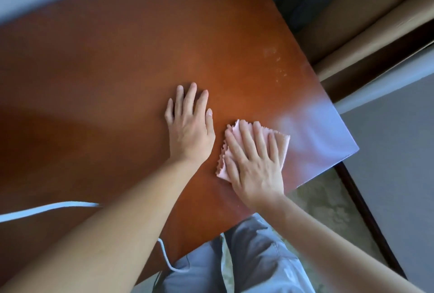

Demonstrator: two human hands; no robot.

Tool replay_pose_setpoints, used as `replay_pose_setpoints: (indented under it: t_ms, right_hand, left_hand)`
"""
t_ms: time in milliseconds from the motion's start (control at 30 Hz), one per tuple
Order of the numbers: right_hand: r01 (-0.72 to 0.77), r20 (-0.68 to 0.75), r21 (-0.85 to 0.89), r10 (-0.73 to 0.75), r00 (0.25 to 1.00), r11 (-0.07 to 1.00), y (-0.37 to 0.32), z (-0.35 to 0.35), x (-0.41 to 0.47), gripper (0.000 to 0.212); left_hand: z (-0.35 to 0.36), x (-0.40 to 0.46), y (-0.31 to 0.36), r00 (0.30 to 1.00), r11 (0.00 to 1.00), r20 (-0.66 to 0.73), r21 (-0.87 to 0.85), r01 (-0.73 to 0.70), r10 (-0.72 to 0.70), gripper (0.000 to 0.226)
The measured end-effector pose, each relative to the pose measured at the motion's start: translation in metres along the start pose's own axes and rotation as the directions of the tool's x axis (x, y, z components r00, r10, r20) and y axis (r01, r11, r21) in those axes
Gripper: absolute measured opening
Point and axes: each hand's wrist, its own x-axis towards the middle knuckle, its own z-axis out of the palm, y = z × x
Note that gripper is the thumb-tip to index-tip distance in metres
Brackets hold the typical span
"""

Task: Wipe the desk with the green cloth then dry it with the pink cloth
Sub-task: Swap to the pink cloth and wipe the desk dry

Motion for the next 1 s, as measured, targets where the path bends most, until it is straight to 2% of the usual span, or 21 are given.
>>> replay_pose_setpoints:
  t_ms: [100,167,200,333,400,533,667,733,867,933,1000]
  right_hand:
    - [0.107,0.012,-0.025,-0.107,0.994,0.994,-0.004,0.002,-0.026,0.054]
    - [0.143,0.020,-0.063,-0.142,0.990,0.988,0.008,-0.008,-0.011,0.054]
    - [0.112,0.010,-0.075,-0.112,0.994,0.991,0.016,-0.015,0.003,0.054]
    - [-0.174,-0.024,-0.045,0.173,0.985,0.984,0.023,-0.024,0.043,0.057]
    - [-0.224,-0.069,-0.030,0.221,0.973,0.974,0.001,-0.012,0.026,0.056]
    - [-0.098,-0.073,0.019,0.099,0.992,0.995,-0.048,0.015,-0.052,0.054]
    - [0.115,-0.053,-0.021,-0.116,0.992,0.993,-0.021,0.007,-0.066,0.051]
    - [0.033,-0.075,-0.056,-0.037,0.997,0.998,0.014,-0.007,-0.046,0.052]
    - [-0.268,-0.093,-0.040,0.263,0.960,0.963,0.076,-0.035,-0.002,0.053]
    - [-0.371,-0.112,-0.025,0.366,0.924,0.928,0.066,-0.031,0.005,0.054]
    - [-0.392,-0.143,-0.007,0.387,0.911,0.920,0.031,-0.016,-0.003,0.055]
  left_hand:
    - [-0.007,-0.037,-0.007,0.996,0.997,0.038,0.007,-0.082,0.082,0.042]
    - [-0.008,-0.074,-0.009,0.991,0.992,0.064,0.033,-0.118,0.116,0.046]
    - [-0.007,-0.090,-0.010,0.988,0.989,0.082,0.051,-0.137,0.132,0.047]
    - [-0.001,-0.115,-0.019,0.976,0.973,0.098,0.110,-0.205,0.195,0.051]
    - [0.000,-0.114,-0.020,0.977,0.972,0.089,0.113,-0.205,0.196,0.051]
    - [-0.001,-0.116,-0.019,0.974,0.971,0.096,0.101,-0.215,0.206,0.054]
    - [0.000,-0.116,-0.020,0.977,0.973,0.079,0.101,-0.206,0.199,0.052]
    - [0.001,-0.116,-0.020,0.978,0.974,0.066,0.099,-0.202,0.196,0.052]
    - [0.002,-0.116,-0.019,0.977,0.972,0.049,0.107,-0.211,0.206,0.052]
    - [0.002,-0.116,-0.020,0.977,0.970,0.046,0.118,-0.211,0.207,0.053]
    - [0.002,-0.116,-0.020,0.977,0.970,0.044,0.122,-0.213,0.209,0.053]
